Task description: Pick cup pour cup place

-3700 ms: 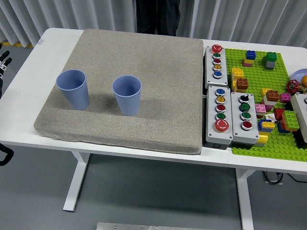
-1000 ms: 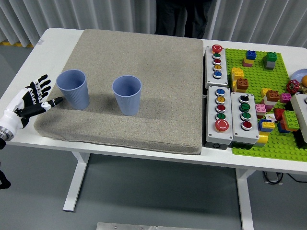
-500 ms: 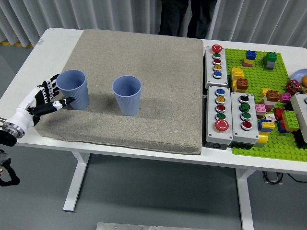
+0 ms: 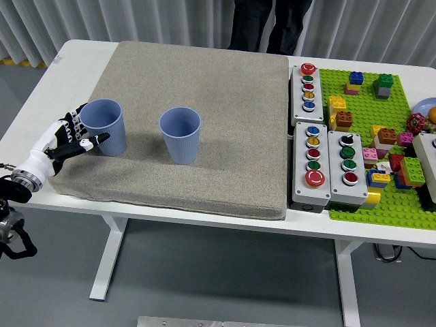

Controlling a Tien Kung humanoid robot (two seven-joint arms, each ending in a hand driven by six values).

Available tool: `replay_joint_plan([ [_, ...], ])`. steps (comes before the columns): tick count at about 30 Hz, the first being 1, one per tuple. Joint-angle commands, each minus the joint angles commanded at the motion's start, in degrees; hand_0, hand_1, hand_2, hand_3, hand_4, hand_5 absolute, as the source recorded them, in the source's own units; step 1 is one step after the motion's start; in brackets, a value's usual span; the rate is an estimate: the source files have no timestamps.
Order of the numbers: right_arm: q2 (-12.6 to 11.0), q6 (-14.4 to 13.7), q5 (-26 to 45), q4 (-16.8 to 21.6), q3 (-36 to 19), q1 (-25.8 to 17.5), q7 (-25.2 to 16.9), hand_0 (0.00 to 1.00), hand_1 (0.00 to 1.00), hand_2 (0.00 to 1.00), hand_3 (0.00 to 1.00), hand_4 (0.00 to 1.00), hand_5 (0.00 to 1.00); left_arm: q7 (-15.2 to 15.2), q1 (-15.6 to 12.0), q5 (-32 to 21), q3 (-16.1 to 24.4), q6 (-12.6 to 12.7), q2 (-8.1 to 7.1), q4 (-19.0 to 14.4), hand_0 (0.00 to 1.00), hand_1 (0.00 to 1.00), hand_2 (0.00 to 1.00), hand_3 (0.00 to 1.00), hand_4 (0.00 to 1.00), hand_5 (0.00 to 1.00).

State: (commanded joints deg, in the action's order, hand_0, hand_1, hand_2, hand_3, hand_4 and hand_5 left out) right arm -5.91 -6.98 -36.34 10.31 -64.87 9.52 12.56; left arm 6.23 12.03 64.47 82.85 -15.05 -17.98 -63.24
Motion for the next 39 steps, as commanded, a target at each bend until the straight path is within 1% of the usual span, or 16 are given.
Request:
replay_joint_plan([
  [9, 0.0, 0.1, -0.3, 0.0, -0.1, -0.1, 0.1, 0.722, 0.687, 0.731, 0.697, 0.312, 0.31, -0.1, 0.1, 0.1, -0.9, -0.1, 0.39, 0.4, 0.998, 0.995, 0.998, 0.998, 0.995, 0.25],
  [20, 0.0, 0.0, 0.1, 0.0, 0.1, 0.2, 0.0, 0.722, 0.687, 0.732, 0.698, 0.31, 0.309, -0.1, 1.0, -0.1, -1.6, 0.0, 0.48, 0.6, 0.998, 0.994, 0.998, 0.998, 0.994, 0.251],
  [26, -0.1, 0.1, 0.2, 0.0, 0.1, 0.3, -0.1, 0.722, 0.687, 0.732, 0.698, 0.309, 0.307, -0.2, 1.5, -0.6, -2.8, 0.1, 0.33, 0.6, 0.998, 0.991, 0.998, 0.998, 0.983, 0.247],
  [36, -0.1, 0.1, 0.2, 0.0, 0.1, 0.5, 0.0, 0.722, 0.687, 0.732, 0.698, 0.307, 0.306, -0.3, 2.3, -0.8, -3.5, 0.2, 0.86, 0.9, 0.996, 0.991, 0.998, 0.998, 0.977, 0.25],
  [39, -0.1, 0.0, 0.4, 0.0, 0.2, 0.5, -0.1, 0.722, 0.687, 0.732, 0.698, 0.307, 0.306, -0.3, 2.8, -0.9, -3.7, 0.4, 1.17, 1.5, 0.996, 0.991, 0.998, 0.998, 0.977, 0.25],
])
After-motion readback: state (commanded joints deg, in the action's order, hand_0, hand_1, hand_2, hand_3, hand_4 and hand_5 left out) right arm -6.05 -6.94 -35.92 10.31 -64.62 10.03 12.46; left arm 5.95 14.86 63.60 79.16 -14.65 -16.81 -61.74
